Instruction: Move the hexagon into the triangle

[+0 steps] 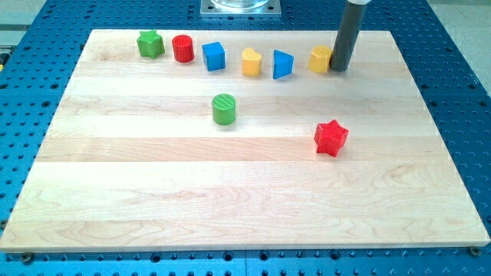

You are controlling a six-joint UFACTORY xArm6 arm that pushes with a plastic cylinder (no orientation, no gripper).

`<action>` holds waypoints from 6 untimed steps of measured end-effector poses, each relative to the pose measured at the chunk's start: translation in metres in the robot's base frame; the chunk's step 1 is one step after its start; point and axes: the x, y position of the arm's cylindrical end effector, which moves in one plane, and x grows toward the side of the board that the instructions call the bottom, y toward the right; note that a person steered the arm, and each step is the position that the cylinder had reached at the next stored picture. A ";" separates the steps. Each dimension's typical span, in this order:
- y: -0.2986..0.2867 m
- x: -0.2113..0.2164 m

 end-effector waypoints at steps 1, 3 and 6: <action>0.027 0.024; 0.013 -0.063; -0.023 -0.005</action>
